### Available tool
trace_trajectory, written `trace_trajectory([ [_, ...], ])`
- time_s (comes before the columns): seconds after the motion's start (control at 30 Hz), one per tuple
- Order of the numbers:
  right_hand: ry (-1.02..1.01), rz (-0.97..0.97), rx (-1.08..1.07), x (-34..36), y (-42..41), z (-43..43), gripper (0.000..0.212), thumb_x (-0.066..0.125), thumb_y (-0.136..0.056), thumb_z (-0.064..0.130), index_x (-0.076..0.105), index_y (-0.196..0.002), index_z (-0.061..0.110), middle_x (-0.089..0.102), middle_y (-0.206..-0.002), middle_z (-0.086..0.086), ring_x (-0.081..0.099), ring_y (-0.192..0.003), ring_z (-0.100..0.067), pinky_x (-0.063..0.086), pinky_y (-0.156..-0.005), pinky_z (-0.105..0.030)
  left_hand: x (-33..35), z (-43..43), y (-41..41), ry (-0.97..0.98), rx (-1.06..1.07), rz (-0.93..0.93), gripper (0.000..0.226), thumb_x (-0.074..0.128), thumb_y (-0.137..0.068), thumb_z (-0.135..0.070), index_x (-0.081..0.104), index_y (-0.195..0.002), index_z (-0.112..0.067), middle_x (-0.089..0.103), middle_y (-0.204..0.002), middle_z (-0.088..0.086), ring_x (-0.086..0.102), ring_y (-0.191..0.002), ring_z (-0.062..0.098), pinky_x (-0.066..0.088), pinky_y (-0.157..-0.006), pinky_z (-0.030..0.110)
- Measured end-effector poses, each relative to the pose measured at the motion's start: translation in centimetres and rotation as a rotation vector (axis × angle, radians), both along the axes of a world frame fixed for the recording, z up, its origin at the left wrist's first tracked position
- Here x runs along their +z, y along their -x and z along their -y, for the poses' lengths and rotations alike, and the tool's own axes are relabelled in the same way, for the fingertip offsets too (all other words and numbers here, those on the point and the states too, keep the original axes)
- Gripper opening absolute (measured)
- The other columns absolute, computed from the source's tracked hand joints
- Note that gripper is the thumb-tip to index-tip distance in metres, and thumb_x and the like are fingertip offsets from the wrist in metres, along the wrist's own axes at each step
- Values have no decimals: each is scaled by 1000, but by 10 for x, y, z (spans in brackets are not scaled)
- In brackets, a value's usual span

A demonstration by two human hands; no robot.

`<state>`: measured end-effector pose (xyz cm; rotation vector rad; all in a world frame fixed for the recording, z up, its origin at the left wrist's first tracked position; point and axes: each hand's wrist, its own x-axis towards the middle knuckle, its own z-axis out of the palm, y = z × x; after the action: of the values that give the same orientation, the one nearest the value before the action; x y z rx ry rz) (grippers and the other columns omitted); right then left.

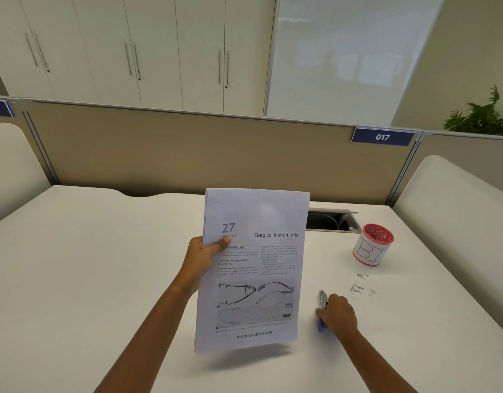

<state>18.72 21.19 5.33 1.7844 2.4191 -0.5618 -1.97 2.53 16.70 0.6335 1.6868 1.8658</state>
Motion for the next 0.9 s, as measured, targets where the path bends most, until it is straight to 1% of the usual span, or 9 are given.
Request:
trace_trajectory([
  [0.1, -45, 44, 53, 9, 5, 1, 47, 52, -86, 43, 53, -113, 5, 51, -117, -14, 53, -110, -29, 47, -85, -32, 0, -1, 2, -11, -16, 12, 3, 60, -85, -16, 62, -86, -17, 68, -84, 3, 65, -72, 20, 55, -55, 25],
  [0.2, 32, -395, 102, 33, 13, 10, 77, 18, -69, 84, 56, -82, 19, 56, -86, -2, 54, -86, -23, 45, -68, -28, -2, 0, 4, -20, -40, 39, 12, 60, -85, -16, 63, -95, -11, 69, -88, 5, 67, -76, 23, 57, -60, 29],
  [0.27, 373, -793, 96, 49, 20, 19, 71, 7, -82, 71, 57, -95, 22, 59, -96, -1, 56, -94, -22, 47, -83, -33, -3, -1, 6, -31, -59, 74, 18, 59, -86, -17, 63, -101, -9, 70, -94, 8, 68, -79, 25, 59, -63, 32],
  [0.33, 616, -966, 140, 60, 19, 28, 50, 18, -91, 55, 57, -105, 26, 65, -105, 2, 62, -99, -23, 50, -89, -41, -4, -1, 8, -52, -68, 131, 20, 59, -86, -16, 63, -103, -7, 70, -96, 10, 69, -79, 24, 59, -65, 33],
  [0.43, 566, -927, 235, 62, 14, 36, 47, 54, -74, 58, 62, -103, 23, 73, -98, -1, 71, -87, -19, 57, -73, -28, -5, -3, 10, -87, -49, 219, 18, 58, -86, -14, 63, -103, -8, 70, -95, 9, 68, -78, 22, 58, -64, 33],
  [0.53, 606, -934, 249, 52, 13, 35, 55, 70, -60, 50, 64, -105, 19, 75, -99, 0, 70, -91, -18, 55, -75, -27, -5, -3, 12, -70, -64, 206, 17, 59, -85, -15, 64, -100, -11, 72, -88, 4, 70, -74, 20, 59, -61, 32],
  [0.67, 693, -1079, 226, 45, 12, 37, 52, 73, -58, 38, 63, -106, 18, 74, -103, -1, 69, -96, -21, 57, -77, -31, -1, -2, 13, -65, -115, 162, 18, 59, -84, -18, 64, -99, -11, 72, -92, 6, 69, -79, 24, 59, -66, 36],
  [0.83, 531, -1140, 249, 49, 10, 39, 25, 63, -81, 9, 59, -105, 15, 76, -87, 11, 71, -81, -9, 56, -63, -20, 10, -2, 18, -109, -63, 122, 15, 55, -87, -22, 65, -93, -12, 73, -86, 5, 68, -77, 22, 57, -67, 34],
  [0.9, 462, -1151, 259, 53, 8, 40, 25, 62, -78, 10, 60, -103, 13, 76, -85, 12, 70, -77, -8, 55, -62, -19, 16, -1, 24, -157, 26, 126, 16, 54, -89, -23, 65, -86, -12, 73, -75, 0, 66, -69, 19, 53, -65, 30],
])
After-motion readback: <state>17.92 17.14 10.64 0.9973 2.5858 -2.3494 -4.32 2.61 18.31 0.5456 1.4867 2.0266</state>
